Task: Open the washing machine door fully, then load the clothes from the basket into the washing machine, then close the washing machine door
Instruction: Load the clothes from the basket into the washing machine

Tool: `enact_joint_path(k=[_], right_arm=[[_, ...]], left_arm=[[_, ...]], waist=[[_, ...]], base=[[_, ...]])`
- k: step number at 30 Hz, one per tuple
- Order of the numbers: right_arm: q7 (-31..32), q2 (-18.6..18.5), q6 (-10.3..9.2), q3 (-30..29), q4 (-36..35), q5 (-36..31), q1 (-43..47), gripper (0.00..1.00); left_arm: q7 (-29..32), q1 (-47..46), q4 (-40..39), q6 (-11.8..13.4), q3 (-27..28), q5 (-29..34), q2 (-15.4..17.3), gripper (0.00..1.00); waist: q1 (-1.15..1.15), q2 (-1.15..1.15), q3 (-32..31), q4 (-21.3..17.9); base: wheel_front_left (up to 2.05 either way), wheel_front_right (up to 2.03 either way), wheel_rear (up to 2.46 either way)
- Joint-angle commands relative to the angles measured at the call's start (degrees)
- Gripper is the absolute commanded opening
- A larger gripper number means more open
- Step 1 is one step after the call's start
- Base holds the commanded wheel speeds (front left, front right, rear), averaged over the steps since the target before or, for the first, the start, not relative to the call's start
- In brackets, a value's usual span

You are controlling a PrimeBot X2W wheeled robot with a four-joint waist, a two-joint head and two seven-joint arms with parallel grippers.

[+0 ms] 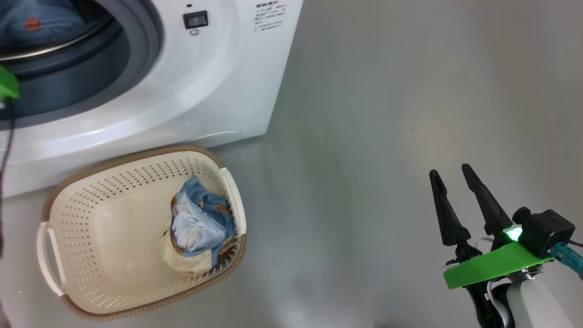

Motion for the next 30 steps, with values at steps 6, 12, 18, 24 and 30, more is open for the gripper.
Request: enact_joint_path(k=[6,12,18,24,30], right_arm=[[-0.68,-1.33,0.09,0.71,-1.13,-0.10,0.57,1.00],[-0.68,-2.36,0.09,0.19,-0.59,-0.18,1.67,1.00],[-0.68,-3.73,0.09,-0.76,-0.37,-0.13,3.40,1.00],[-0.68,-4.67,0.09,-1.63,-0.10,-0.27,5.24,1.00],[-0.68,-5.44,0.09,-2.11,0.56,-0.10,7.03,1.00]], left_arm=[[-0.30,5.98,-3.57,-0.11,2.86,1.30,0.12,1.00],[-0.30,13.35,-7.65,-0.14,5.23,1.96,-3.45,1.00],[-0.30,20.86,-11.50,-0.14,7.31,1.97,-7.02,1.00],[-0.30,28.54,-16.10,-0.15,8.02,2.32,-9.06,1.00],[-0.30,36.41,-21.07,-0.15,9.22,2.85,-10.45,1.00]], waist=[[0.00,0.00,-1.91,1.77],[0.00,0.00,-4.71,4.20],[0.00,0.00,-7.54,7.20],[0.00,0.00,-10.32,9.35],[0.00,0.00,-13.38,10.54]], base=[[0.00,0.00,0.00],[0.00,0.00,0.00],[0.00,0.00,0.00],[0.00,0.00,0.00],[0.00,0.00,0.00]])
